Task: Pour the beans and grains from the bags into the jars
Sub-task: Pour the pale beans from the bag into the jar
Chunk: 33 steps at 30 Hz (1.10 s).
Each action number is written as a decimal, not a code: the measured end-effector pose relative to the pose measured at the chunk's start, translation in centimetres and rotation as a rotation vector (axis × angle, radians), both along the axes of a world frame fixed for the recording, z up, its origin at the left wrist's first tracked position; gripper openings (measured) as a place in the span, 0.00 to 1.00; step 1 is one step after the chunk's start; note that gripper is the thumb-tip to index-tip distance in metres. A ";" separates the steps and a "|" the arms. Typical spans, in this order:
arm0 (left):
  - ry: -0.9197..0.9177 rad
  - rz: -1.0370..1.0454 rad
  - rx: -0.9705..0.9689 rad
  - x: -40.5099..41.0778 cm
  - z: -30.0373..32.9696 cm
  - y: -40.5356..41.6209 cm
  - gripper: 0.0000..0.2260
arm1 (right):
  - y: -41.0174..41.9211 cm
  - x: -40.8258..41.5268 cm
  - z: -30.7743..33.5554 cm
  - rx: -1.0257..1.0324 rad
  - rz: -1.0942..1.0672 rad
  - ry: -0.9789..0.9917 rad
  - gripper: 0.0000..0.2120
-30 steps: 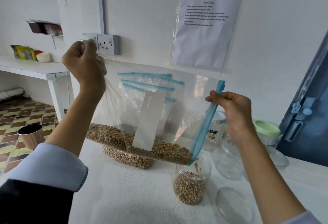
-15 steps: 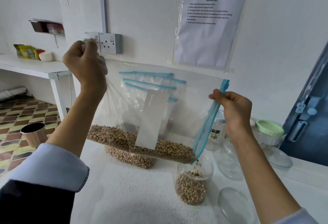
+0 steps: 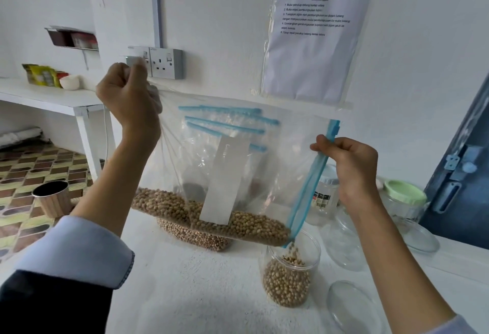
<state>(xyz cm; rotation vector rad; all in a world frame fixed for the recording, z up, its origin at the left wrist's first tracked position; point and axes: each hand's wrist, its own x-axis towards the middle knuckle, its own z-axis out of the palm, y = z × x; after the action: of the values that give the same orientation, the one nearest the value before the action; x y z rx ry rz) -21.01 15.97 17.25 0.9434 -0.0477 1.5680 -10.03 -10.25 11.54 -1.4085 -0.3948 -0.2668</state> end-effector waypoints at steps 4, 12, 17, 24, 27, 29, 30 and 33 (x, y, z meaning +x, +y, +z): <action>0.012 0.015 -0.005 0.0 -0.2 0.2 0.21 | -0.2 -0.1 0.3 -0.032 0.015 -0.033 0.08; 0.002 -0.004 -0.039 -0.1 -0.7 0.1 0.20 | -0.3 0.1 0.1 -0.028 0.010 -0.029 0.07; 0.007 -0.027 -0.036 0.0 -0.9 -0.1 0.21 | 0.1 0.5 0.4 -0.043 0.021 -0.036 0.08; -0.001 -0.050 -0.037 0.1 -0.9 -0.2 0.21 | 0.1 1.1 0.3 -0.042 0.036 0.011 0.08; 0.001 -0.044 -0.032 0.1 -0.8 -0.3 0.21 | 0.1 1.2 0.3 -0.035 0.027 -0.001 0.09; 0.007 -0.042 -0.034 0.1 -0.7 -0.3 0.21 | 0.2 1.1 0.3 -0.055 0.018 0.004 0.08; 0.002 -0.045 -0.035 0.1 -0.7 -0.3 0.20 | 0.1 1.2 0.2 -0.035 0.008 0.001 0.08; 0.000 -0.037 -0.038 0.2 -0.7 -0.5 0.19 | 0.2 1.2 0.3 -0.053 0.035 -0.012 0.09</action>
<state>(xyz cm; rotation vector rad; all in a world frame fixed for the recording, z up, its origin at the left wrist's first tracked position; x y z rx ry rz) -20.77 15.52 16.55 0.9077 -0.0350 1.5299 -8.86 -10.06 11.79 -1.4516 -0.4385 -0.2377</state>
